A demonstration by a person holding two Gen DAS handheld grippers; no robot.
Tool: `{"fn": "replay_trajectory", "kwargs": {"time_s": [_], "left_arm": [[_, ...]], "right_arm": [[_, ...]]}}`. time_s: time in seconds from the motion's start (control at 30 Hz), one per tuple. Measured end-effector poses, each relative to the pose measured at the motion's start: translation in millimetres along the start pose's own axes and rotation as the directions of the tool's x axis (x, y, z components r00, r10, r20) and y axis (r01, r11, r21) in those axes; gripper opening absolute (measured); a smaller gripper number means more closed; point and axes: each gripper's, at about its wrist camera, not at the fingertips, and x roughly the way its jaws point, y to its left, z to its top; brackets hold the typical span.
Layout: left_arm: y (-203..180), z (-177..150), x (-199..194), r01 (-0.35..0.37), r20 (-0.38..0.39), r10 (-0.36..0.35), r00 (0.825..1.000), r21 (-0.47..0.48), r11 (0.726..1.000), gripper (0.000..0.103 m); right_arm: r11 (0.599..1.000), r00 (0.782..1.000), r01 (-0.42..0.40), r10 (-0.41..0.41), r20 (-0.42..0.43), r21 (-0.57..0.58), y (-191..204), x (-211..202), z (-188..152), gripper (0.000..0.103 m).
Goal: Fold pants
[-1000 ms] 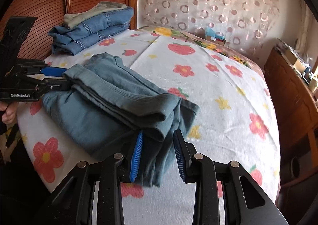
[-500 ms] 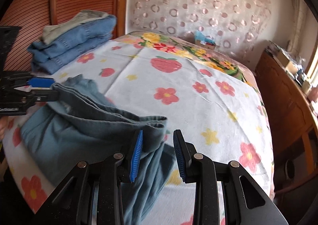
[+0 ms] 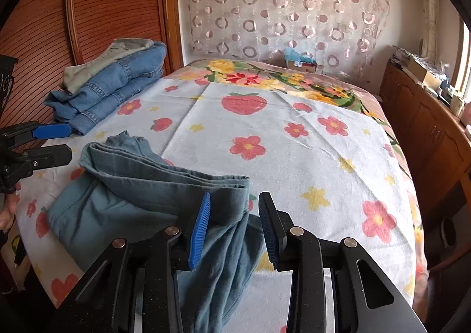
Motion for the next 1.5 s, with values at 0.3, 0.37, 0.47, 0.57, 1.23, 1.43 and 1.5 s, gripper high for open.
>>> {"fn": "replay_trajectory", "kwargs": {"time_s": [0.3,0.37,0.47,0.57,1.23,1.43,1.5], "left_arm": [[7.3,-7.5,40.7,-0.057,-0.105,0.058,0.993,0.017,0.998,0.079],[10.4,-4.8,49.5,-0.070,-0.116,0.072,0.991,0.021,0.997,0.079],[13.0,-0.5,56.8,-0.080,-0.119,0.082,0.989,0.027,0.996,0.079],[15.9,3.4,63.4,-0.080,-0.125,0.082,0.989,0.022,0.997,0.080],[25.6,-1.3,69.5,-0.031,-0.127,0.025,0.992,-0.042,0.999,0.085],[25.1,-1.4,70.5,-0.031,-0.131,0.026,0.991,-0.035,0.999,0.087],[24.7,-1.6,71.0,-0.032,-0.132,0.028,0.991,-0.032,0.999,0.087]], "right_arm": [[1.000,0.997,-0.026,0.024,-0.077,-0.016,-3.9,25.3,7.5,0.036],[1.000,0.997,-0.025,0.024,-0.075,-0.012,-6.1,28.6,11.4,0.036],[1.000,0.998,-0.008,0.008,-0.067,0.010,-13.1,32.3,16.7,0.036],[0.998,0.998,-0.006,0.010,-0.068,0.056,-18.8,36.1,17.7,0.036],[0.989,0.992,-0.023,0.041,-0.122,0.144,-26.3,15.0,-5.4,0.049],[0.989,0.990,-0.059,0.075,-0.118,0.135,-20.4,18.6,-2.0,0.048],[0.988,0.989,-0.079,0.094,-0.112,0.129,-17.0,18.4,-0.4,0.042]]}}
